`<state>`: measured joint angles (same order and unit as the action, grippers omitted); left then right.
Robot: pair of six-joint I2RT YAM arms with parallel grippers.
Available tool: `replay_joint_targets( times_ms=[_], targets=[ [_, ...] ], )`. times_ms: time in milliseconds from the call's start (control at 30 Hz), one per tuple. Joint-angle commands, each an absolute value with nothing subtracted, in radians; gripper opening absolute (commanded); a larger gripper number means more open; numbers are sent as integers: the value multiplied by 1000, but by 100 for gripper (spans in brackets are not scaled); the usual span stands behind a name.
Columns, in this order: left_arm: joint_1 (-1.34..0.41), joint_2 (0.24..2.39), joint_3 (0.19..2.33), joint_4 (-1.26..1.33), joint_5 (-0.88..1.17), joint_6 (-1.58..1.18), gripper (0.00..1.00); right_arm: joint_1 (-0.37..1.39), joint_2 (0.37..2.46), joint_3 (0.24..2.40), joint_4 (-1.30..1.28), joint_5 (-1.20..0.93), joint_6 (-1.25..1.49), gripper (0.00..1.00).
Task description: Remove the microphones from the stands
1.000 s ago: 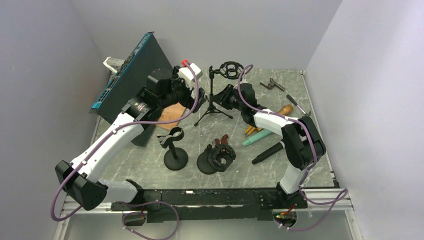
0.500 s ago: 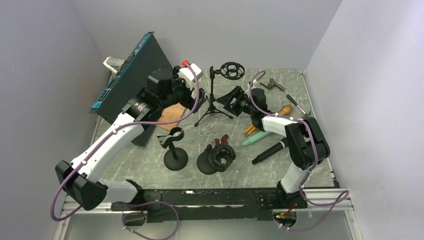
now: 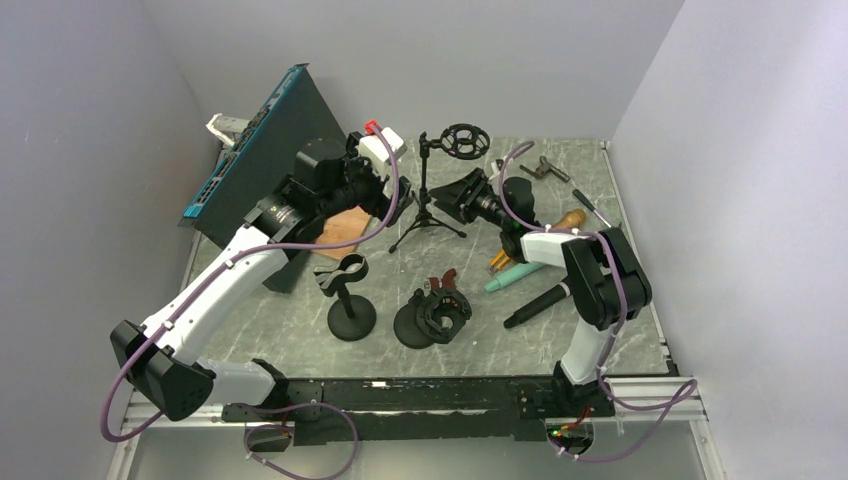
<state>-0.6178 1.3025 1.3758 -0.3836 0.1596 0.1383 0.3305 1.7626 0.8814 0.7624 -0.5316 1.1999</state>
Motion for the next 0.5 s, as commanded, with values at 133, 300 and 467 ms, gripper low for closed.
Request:
replay_joint_targets(
  times_ms=[133, 300, 467],
  targets=[
    [-627, 1297, 1380, -371, 151, 154, 98, 344, 1875, 958, 901, -572, 1291, 43],
    [-627, 1296, 1378, -370, 147, 156, 98, 353, 1912, 973, 923, -572, 1310, 43],
    [-629, 1296, 1379, -370, 147, 156, 97, 357, 1921, 982, 898, -555, 1283, 30]
  ],
)
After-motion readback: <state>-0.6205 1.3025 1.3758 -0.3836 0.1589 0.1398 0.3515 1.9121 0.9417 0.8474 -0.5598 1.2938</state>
